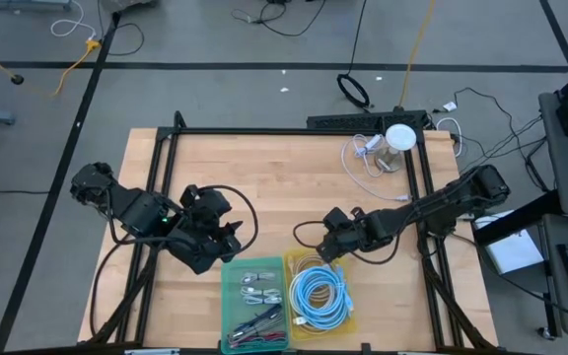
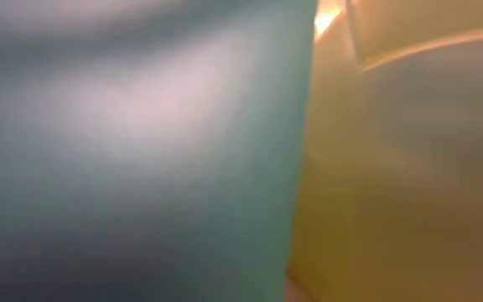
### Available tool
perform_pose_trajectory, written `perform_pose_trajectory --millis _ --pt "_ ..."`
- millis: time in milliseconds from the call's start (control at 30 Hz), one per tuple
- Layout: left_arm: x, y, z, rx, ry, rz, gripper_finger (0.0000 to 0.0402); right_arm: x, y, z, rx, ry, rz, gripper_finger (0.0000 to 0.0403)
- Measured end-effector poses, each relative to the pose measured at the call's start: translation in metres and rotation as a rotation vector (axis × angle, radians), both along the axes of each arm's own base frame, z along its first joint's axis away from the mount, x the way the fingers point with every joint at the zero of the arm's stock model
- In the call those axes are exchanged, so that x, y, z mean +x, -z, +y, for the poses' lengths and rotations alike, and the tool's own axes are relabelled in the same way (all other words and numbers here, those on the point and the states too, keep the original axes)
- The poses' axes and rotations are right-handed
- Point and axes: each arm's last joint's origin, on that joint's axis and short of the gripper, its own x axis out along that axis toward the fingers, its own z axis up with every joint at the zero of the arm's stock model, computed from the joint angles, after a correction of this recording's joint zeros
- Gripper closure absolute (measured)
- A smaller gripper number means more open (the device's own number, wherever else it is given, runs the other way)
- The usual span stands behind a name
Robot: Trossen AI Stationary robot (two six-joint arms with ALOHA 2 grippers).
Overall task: Pick & Place USB Port
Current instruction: Adjust the yellow bin
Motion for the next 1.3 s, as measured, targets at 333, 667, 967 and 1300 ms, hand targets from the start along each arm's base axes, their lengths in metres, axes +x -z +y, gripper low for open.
perform_pose_trajectory --millis 333,667,967,1300 --pt "0.000 0.000 0.000 0.001 0.002 0.001 0.0188 0.002 0.004 0.002 0.042 -0.030 0.027 0.0403" --pt "0.000 0.000 0.000 0.005 0.006 0.003 0.0188 0.005 0.010 0.012 0.098 -0.072 0.032 0.0403" --pt "0.000 0.000 0.000 0.010 0.009 0.009 0.0188 0.002 0.011 0.025 0.144 -0.118 0.037 0.0403" --pt "0.000 0.000 0.000 0.017 0.018 0.014 0.0188 0.000 0.011 0.031 0.172 -0.126 0.043 0.0403"
